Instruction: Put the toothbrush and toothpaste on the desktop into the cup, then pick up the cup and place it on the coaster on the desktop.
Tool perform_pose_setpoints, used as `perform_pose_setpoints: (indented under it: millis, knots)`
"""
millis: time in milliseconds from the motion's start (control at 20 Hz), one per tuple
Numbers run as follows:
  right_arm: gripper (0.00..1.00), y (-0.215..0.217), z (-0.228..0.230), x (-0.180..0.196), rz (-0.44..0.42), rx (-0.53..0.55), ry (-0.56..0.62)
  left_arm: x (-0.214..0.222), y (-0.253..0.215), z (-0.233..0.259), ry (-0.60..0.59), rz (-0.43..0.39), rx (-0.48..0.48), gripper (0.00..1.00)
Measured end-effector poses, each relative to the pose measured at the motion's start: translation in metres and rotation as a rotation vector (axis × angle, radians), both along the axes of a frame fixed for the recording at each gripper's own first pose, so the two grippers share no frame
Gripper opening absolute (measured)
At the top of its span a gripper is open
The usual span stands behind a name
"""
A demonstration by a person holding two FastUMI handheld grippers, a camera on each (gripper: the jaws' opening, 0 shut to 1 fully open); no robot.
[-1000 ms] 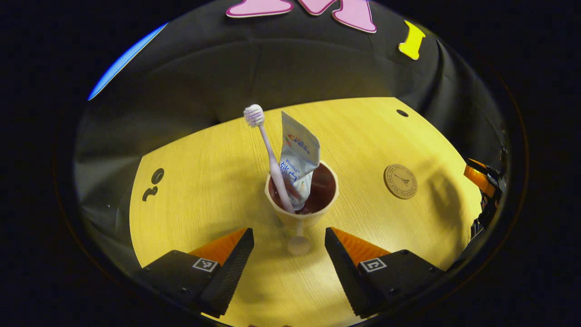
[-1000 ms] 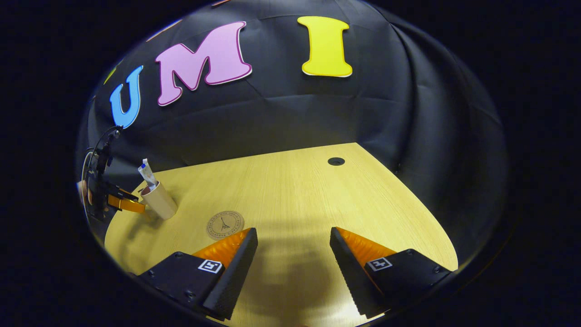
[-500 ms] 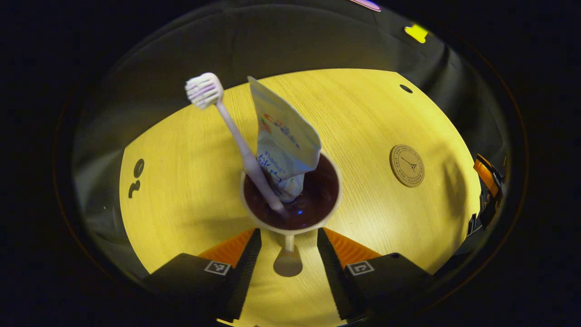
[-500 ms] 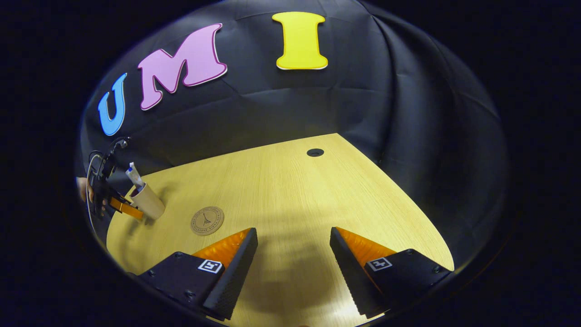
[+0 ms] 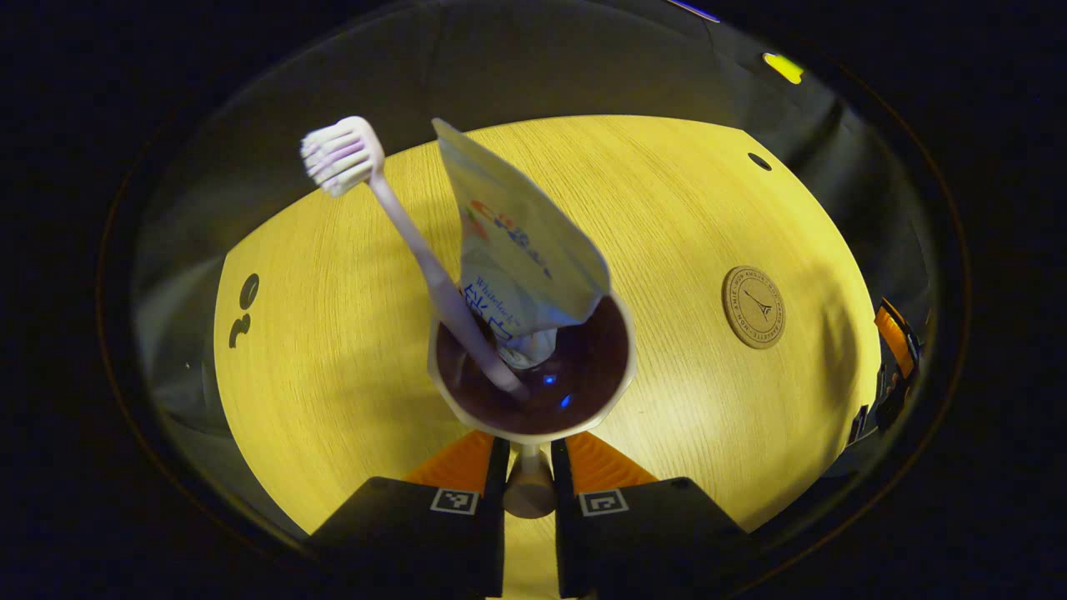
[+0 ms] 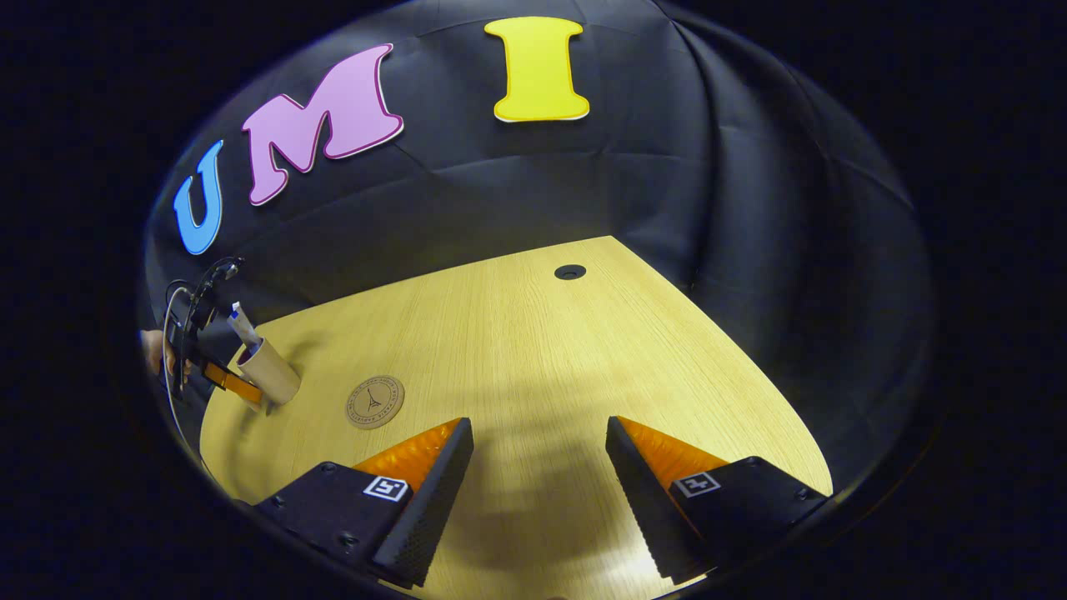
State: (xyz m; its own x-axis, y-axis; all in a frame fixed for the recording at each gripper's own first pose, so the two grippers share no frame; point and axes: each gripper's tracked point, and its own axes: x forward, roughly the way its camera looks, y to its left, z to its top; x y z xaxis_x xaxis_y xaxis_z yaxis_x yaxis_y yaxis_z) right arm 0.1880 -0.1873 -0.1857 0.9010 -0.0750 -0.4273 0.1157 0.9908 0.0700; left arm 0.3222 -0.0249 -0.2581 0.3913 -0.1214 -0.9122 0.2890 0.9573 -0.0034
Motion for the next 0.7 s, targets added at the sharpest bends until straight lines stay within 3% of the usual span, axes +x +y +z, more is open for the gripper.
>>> perform_pose_setpoints:
  millis: [50, 100, 200, 350, 400, 450, 700]
  knots:
    - [0.98, 0.0, 0.001, -0.001, 0.001, -0.004, -0.003, 0.0, -0.002, 0.001, -0.005, 0.005, -0.004, 0.33]
    - [0.98, 0.0, 0.002, -0.002, 0.002, -0.008, -0.004, 0.002, -0.003, 0.002, -0.022, 0.013, -0.011, 0.26]
    - [0.98, 0.001, 0.001, -0.003, 0.004, -0.012, 0.002, 0.001, -0.006, 0.003, -0.036, 0.018, -0.03, 0.23]
    - [0.98, -0.001, 0.002, -0.005, 0.0, -0.013, 0.003, 0.002, -0.007, 0.005, -0.046, 0.022, -0.034, 0.23]
    - [0.98, -0.002, 0.004, -0.005, -0.001, -0.014, 0.0, 0.003, -0.008, 0.008, -0.057, 0.023, -0.032, 0.27]
    - [0.98, -0.003, 0.005, -0.005, -0.003, -0.015, -0.002, 0.001, -0.009, 0.012, -0.067, 0.018, -0.031, 0.23]
    - [0.98, -0.01, 0.011, -0.007, -0.016, -0.015, -0.008, -0.005, -0.034, 0.034, -0.088, -0.052, -0.024, 0.23]
